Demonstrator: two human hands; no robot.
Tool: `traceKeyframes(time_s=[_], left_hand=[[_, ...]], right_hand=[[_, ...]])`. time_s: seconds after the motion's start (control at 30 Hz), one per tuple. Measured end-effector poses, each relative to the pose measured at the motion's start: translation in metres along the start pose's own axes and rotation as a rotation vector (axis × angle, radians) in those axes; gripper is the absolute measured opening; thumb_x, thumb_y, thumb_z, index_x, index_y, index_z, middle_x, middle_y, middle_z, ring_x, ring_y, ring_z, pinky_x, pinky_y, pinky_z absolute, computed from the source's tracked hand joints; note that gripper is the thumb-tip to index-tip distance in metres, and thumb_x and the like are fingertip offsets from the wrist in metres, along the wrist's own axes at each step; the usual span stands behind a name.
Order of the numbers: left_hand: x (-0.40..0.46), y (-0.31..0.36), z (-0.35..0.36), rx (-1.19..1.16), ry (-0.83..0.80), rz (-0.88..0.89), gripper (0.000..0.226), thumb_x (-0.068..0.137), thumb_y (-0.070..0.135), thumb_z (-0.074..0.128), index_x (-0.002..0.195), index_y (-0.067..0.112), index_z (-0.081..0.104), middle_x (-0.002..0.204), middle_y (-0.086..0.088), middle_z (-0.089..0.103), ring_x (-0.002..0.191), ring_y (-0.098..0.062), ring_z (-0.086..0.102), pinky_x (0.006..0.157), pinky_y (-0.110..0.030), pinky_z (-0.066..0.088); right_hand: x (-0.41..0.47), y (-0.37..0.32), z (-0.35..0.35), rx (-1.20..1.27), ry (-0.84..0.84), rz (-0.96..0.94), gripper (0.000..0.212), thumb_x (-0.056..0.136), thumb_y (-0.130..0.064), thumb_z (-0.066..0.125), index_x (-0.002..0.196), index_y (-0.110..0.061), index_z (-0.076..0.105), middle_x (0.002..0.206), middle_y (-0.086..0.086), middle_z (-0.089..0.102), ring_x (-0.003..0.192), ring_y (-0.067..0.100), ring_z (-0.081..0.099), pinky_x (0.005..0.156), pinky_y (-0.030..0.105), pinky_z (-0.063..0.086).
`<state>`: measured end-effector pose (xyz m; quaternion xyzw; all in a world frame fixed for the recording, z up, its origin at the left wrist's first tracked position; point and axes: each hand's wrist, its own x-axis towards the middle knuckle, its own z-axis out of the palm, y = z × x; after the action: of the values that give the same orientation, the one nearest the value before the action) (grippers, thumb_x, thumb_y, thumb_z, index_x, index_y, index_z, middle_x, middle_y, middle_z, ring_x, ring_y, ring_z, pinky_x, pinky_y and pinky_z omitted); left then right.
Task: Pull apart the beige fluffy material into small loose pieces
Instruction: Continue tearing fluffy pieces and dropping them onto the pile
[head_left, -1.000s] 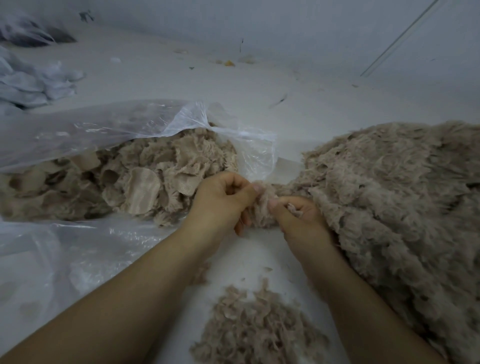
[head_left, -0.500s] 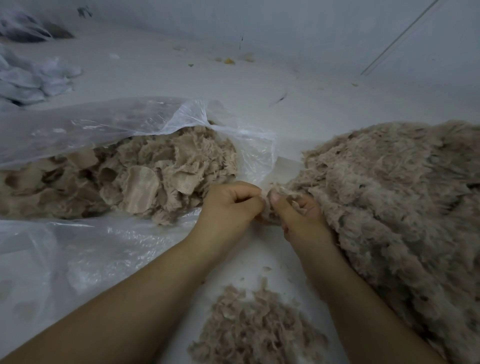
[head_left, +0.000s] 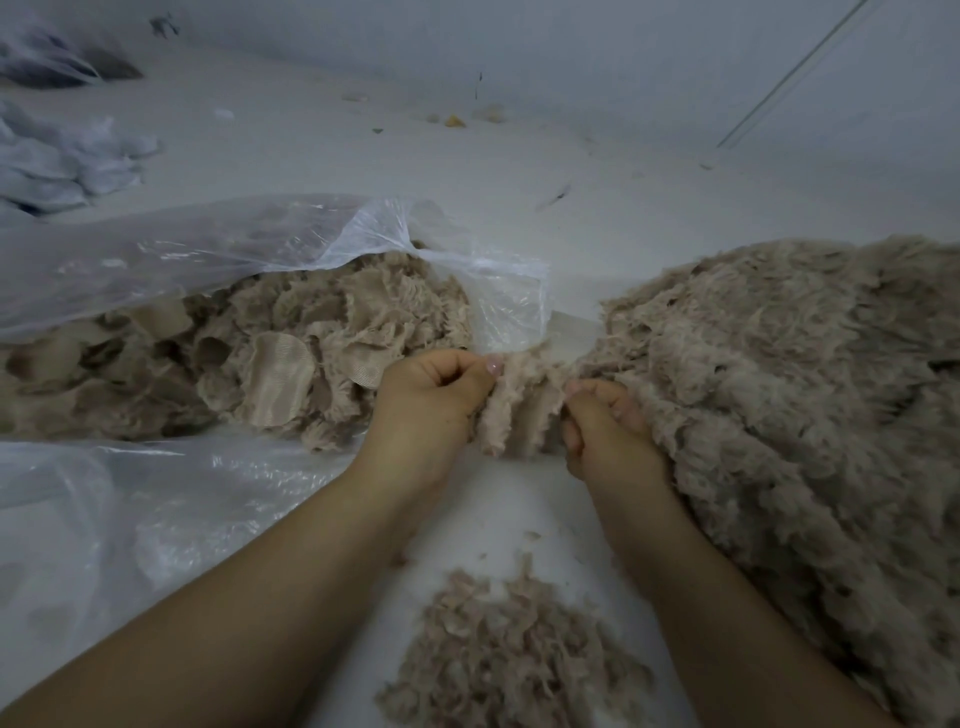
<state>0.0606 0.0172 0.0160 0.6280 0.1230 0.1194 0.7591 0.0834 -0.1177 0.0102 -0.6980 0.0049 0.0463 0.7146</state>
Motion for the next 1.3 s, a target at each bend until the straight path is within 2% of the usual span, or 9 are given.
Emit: traceKeyframes(time_s=[0.1, 0.2, 0.4, 0.57, 0.8, 0.93, 1.03, 1.17, 1.3], left_hand=[[-0.002, -0.001, 0.003, 0.038, -0.012, 0.030, 0.018, 0.095, 0.007, 0.059, 0.082, 0.000, 0.070, 0.072, -0.021, 0.067, 0.059, -0.024, 0.059, 0.058, -0.031, 0.051], [-0.004, -0.002, 0.005, 0.065, -0.038, 0.047, 0.015, 0.095, 0.006, 0.059, 0.083, 0.001, 0.067, 0.073, -0.027, 0.064, 0.058, -0.026, 0.057, 0.060, -0.037, 0.050], [-0.002, 0.004, 0.000, 0.048, -0.016, 0.063, 0.014, 0.097, 0.004, 0.054, 0.086, 0.001, 0.062, 0.065, -0.019, 0.061, 0.052, -0.024, 0.054, 0.054, -0.035, 0.048], [-0.009, 0.003, 0.005, 0.072, -0.240, 0.003, 0.012, 0.095, 0.001, 0.056, 0.095, -0.006, 0.066, 0.075, -0.027, 0.068, 0.055, -0.022, 0.062, 0.054, -0.027, 0.051], [-0.008, 0.003, 0.004, 0.108, -0.190, 0.030, 0.013, 0.093, -0.002, 0.058, 0.088, -0.004, 0.070, 0.065, -0.012, 0.070, 0.049, -0.015, 0.062, 0.047, -0.022, 0.049], [-0.005, 0.006, -0.001, 0.129, -0.020, 0.100, 0.023, 0.095, -0.002, 0.054, 0.078, 0.007, 0.066, 0.059, -0.012, 0.064, 0.043, -0.019, 0.054, 0.043, -0.025, 0.044], [0.000, 0.008, -0.004, 0.099, 0.061, 0.107, 0.022, 0.095, -0.001, 0.054, 0.078, 0.008, 0.064, 0.058, -0.020, 0.059, 0.046, -0.022, 0.047, 0.047, -0.027, 0.039], [-0.001, 0.008, -0.004, 0.117, 0.008, 0.127, 0.015, 0.095, 0.006, 0.058, 0.081, 0.004, 0.063, 0.062, -0.034, 0.056, 0.040, -0.022, 0.045, 0.040, -0.024, 0.038], [-0.003, 0.006, -0.001, 0.171, -0.033, 0.166, 0.017, 0.096, 0.009, 0.059, 0.080, 0.003, 0.061, 0.049, -0.012, 0.058, 0.032, -0.016, 0.046, 0.035, -0.022, 0.037]], right_hand=[[-0.004, -0.005, 0.000, 0.094, -0.066, -0.005, 0.027, 0.099, -0.022, 0.049, 0.083, -0.001, 0.056, 0.040, -0.011, 0.039, 0.031, 0.000, 0.035, 0.037, 0.010, 0.028], [-0.004, -0.006, 0.001, 0.044, -0.145, -0.094, 0.028, 0.095, -0.001, 0.054, 0.067, -0.001, 0.055, 0.037, -0.012, 0.046, 0.031, -0.002, 0.041, 0.037, 0.006, 0.030], [0.004, 0.002, 0.002, 0.079, -0.046, -0.038, 0.014, 0.095, 0.003, 0.054, 0.082, -0.002, 0.051, 0.039, -0.015, 0.042, 0.032, -0.001, 0.038, 0.036, 0.009, 0.030], [0.001, -0.001, 0.004, 0.158, -0.132, -0.014, 0.033, 0.091, -0.009, 0.060, 0.115, 0.013, 0.055, 0.094, 0.023, 0.065, 0.080, 0.026, 0.061, 0.067, 0.027, 0.053], [0.003, 0.008, 0.003, 0.121, -0.038, 0.010, 0.015, 0.095, -0.011, 0.058, 0.100, 0.004, 0.058, 0.067, 0.001, 0.057, 0.051, 0.000, 0.054, 0.047, 0.010, 0.042], [0.005, 0.009, 0.001, 0.039, 0.017, -0.003, 0.017, 0.096, -0.012, 0.058, 0.096, 0.004, 0.062, 0.084, 0.022, 0.064, 0.072, 0.031, 0.059, 0.070, 0.036, 0.053], [0.006, 0.010, -0.002, -0.046, 0.058, -0.057, 0.022, 0.096, -0.017, 0.057, 0.075, -0.012, 0.055, 0.058, -0.007, 0.049, 0.050, 0.004, 0.046, 0.058, 0.024, 0.039], [0.008, 0.013, -0.001, -0.004, 0.048, -0.018, 0.020, 0.097, -0.018, 0.057, 0.111, -0.003, 0.059, 0.070, -0.006, 0.047, 0.048, -0.001, 0.046, 0.047, 0.011, 0.034], [0.004, 0.007, -0.001, 0.104, -0.020, -0.051, 0.017, 0.097, -0.010, 0.056, 0.114, -0.009, 0.059, 0.064, -0.013, 0.054, 0.046, -0.003, 0.049, 0.043, 0.007, 0.037]])
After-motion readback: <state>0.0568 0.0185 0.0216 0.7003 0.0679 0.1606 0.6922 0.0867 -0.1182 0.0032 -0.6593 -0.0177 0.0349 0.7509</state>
